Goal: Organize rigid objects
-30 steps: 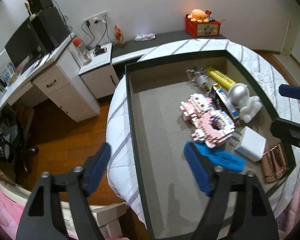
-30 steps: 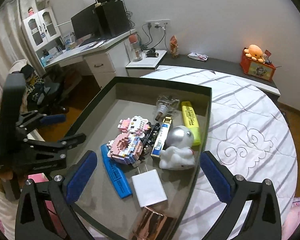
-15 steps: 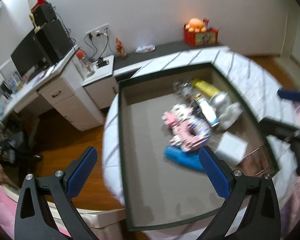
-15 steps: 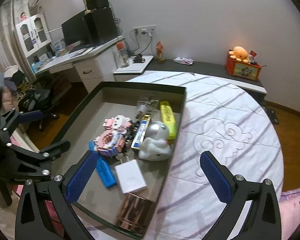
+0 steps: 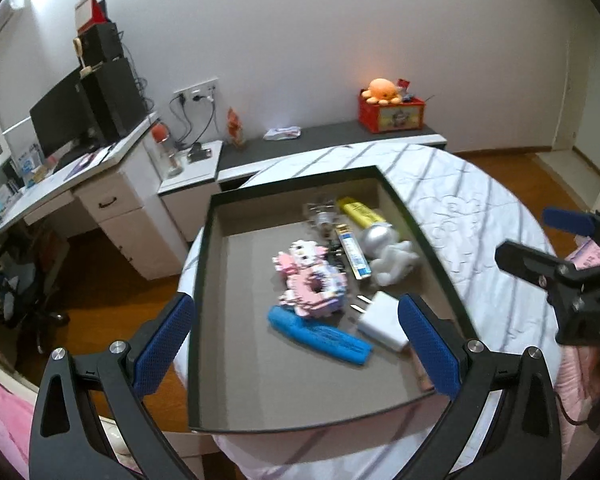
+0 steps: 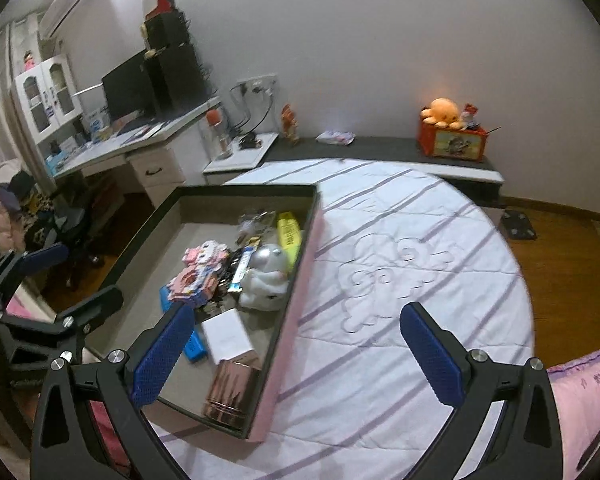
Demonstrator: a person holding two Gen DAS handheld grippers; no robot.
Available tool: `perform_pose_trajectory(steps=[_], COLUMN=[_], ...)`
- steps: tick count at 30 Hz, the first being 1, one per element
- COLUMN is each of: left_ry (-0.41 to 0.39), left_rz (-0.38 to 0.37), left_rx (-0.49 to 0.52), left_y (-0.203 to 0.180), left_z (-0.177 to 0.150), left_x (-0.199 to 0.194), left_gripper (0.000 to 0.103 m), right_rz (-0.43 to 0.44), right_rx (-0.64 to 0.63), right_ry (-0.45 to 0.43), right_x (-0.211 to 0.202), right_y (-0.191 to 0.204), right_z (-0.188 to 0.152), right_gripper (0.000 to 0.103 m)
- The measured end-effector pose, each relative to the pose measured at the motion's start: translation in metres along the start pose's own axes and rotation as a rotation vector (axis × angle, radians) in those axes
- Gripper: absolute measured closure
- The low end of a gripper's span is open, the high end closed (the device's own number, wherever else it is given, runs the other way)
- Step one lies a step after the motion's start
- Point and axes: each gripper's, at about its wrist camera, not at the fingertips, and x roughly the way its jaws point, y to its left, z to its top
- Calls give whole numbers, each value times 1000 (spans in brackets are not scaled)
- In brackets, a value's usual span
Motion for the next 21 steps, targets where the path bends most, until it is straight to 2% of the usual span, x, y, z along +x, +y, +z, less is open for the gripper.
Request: perform_pose_trajectory(steps=[3, 6, 8, 9, 11, 13, 15, 19, 21], left_ry=[-18, -84, -118, -139, -202, -240, -254, -312, -365], left_rz=[14, -35, -42, -37, 21, 19, 9, 45, 47], left_rx=[-13, -28, -19, -9, -13, -19, -2, 16, 1], left_y=[-6, -10, -15, -18, -19, -19, -20, -20, -17], left_z=[0, 1, 3, 3, 3, 3, 3, 0, -3], left_x=[-12, -34, -45, -51, -68, -82, -94, -118, -136], left_gripper=[0, 0, 0, 0, 0, 0, 0, 0, 0], right_rz=[-23, -53, -63, -60, -60, -43, -68, -72, -63], right_rx=[0, -33, -45, -51, -51, -47, -48, -79, -99], right_ry=[-67, -102, -121, -128, -144, -175, -217, -281, -353], right_x=[-20, -36, -47, -52, -63, -77, -90, -111, -127], right_y=[-2, 1, 4, 5, 7, 8, 11, 20, 26], right_z=[-1, 0, -1, -1, -1, -1, -1, 0, -3], right_gripper=[0, 0, 0, 0, 0, 0, 0, 0, 0])
